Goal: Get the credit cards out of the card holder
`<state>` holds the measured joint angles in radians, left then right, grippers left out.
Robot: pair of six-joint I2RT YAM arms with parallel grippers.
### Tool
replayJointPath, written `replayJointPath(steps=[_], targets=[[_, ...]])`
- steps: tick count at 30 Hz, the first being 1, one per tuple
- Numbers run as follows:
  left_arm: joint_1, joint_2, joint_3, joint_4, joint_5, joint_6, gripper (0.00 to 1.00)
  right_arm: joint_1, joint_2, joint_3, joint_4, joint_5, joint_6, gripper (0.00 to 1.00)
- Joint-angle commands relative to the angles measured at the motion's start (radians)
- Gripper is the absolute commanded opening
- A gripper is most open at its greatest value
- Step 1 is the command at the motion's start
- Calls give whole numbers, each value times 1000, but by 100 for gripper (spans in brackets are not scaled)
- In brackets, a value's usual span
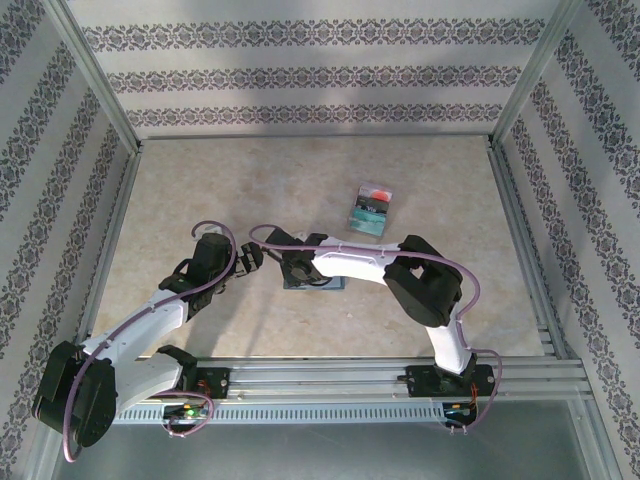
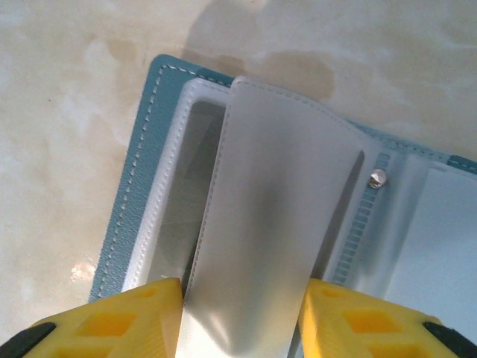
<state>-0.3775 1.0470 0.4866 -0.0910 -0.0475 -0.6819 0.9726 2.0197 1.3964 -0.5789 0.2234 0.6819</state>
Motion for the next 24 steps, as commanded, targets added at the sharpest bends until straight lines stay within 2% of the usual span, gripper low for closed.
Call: replayJointPath(steps=[1,4,9,14,24], targets=[[11,-16,24,-26,40,34,99,-13,-37,-26,-48,59,-2,44],[9,-21,29,-19,67,39,99,-21,-51,-36,-74,90,1,49],[-7,-21,28,11,100,38,99,-41,-82,-83,-76,96,10,49],[-45,4,39,30,107,51,93,-52,-125,-125,-73,103,23,47],[-191,151,98,87,85,82,68,-89,-180,-224,-26,75,60,43]])
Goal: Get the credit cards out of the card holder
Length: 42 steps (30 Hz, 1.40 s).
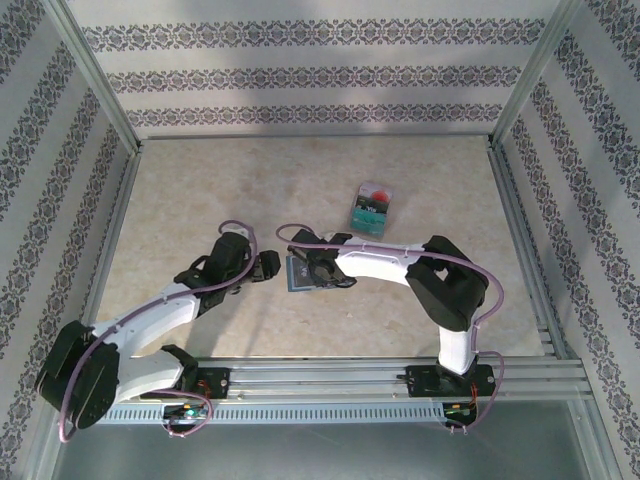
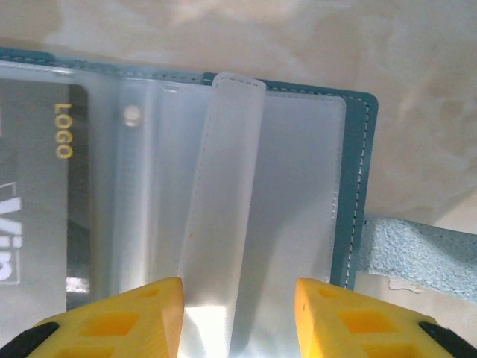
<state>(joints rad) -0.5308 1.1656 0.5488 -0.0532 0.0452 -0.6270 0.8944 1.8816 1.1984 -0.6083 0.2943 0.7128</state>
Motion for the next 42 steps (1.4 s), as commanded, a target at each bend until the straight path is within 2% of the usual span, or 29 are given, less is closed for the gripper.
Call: replayJointPath(steps=[1,14,30,32,35,37,42], targets=[[-57,54,45,54,-12,30,66,-12,-50,-32,7,4,33,43],[-164,215,117,99,-19,46,42,-56,-164,-121,10,26,54,41],[-203,288,126,118,-15,9,41,-172,-297,-172,31,-30,29,40],[-202,293,120,130,-16,-1,40,-172,-312,-170,49,-59,30,41],[-201,305,110,152,-17,-18,35,-166,-311,-174,121,-166,24,37],[-199,318,106,161,-23,-32,31,-153,-294,-171,169,-227,23,33],[-187,351,94,211,-3,-53,22,-130,-229,-148,240,-337,27,30]])
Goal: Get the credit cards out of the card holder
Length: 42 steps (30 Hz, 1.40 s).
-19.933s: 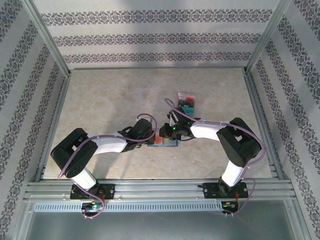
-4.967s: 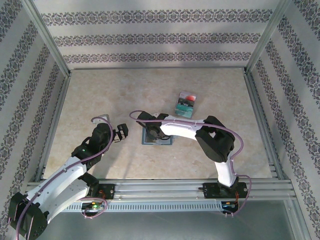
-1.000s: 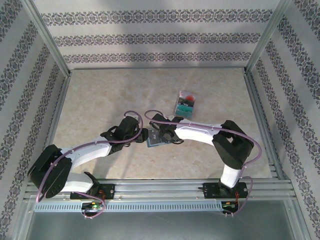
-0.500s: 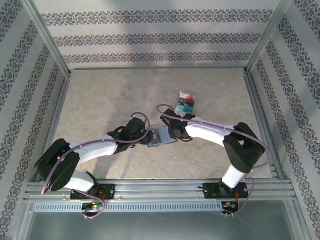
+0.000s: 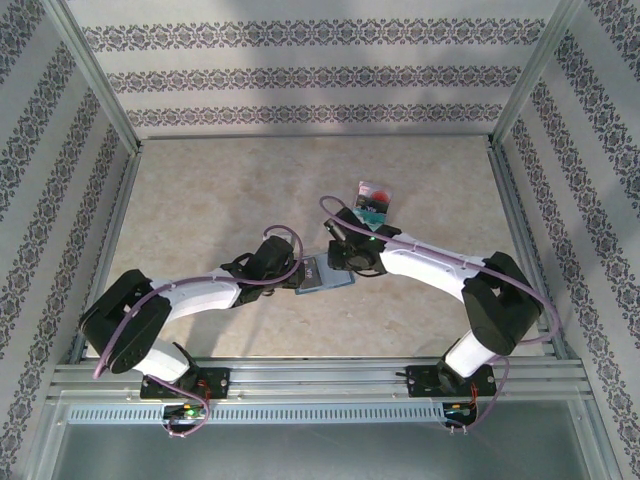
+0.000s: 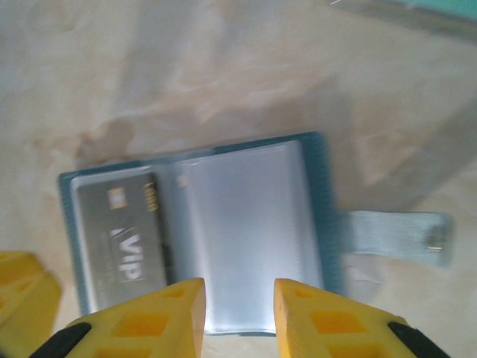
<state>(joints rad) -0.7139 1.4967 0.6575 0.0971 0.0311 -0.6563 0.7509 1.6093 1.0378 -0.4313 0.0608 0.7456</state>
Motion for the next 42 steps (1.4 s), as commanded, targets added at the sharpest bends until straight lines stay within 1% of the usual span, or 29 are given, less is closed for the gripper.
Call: replayJointPath(steps=[1,4,13,22,32,42], targets=[[-2,26,-14,68,16,-25,21,15,55,13,76,-122,-3,30],[2,47,-10,80,22,-25,19,13,82,16,104,-162,1,30],[22,111,-1,110,45,-35,17,-12,115,-32,190,-241,29,30],[25,145,-2,124,67,-40,17,-36,119,-71,218,-247,41,29],[31,146,-16,126,73,-44,17,-48,167,-95,261,-276,50,29],[31,148,-30,130,72,-46,17,-61,159,-136,351,-342,75,26]])
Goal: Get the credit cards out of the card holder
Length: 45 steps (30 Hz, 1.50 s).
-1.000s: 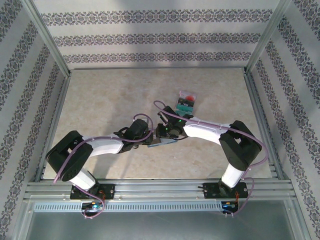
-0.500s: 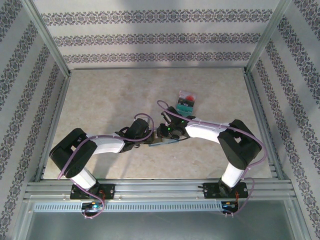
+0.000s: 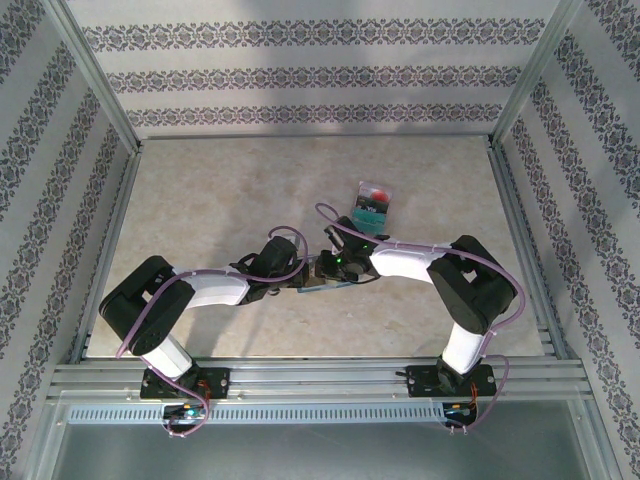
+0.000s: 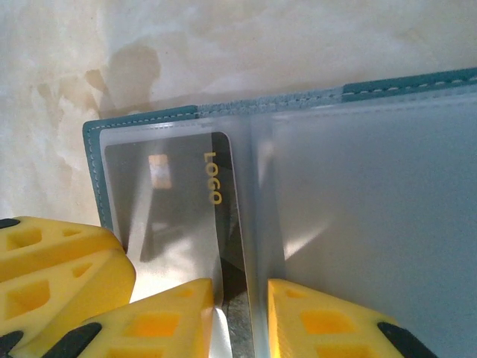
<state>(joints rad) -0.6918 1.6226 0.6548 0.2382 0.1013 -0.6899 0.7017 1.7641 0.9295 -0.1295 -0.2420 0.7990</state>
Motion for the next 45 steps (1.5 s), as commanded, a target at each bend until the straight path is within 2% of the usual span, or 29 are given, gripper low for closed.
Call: replayJointPath(steps=[1,15,28,39,45], targets=[[9,20,-30,-11,0,-12,17,-15,-2,-36,64,-49,25,26],[11,19,-30,-17,0,-7,17,-62,-56,-137,272,-195,86,23],[11,19,-26,-20,3,-3,17,-69,-95,-164,300,-217,86,23],[11,17,-28,-22,11,-2,17,-76,-38,-199,444,-267,145,23],[11,4,-31,-38,-10,-2,17,-88,-53,-224,467,-270,149,20]])
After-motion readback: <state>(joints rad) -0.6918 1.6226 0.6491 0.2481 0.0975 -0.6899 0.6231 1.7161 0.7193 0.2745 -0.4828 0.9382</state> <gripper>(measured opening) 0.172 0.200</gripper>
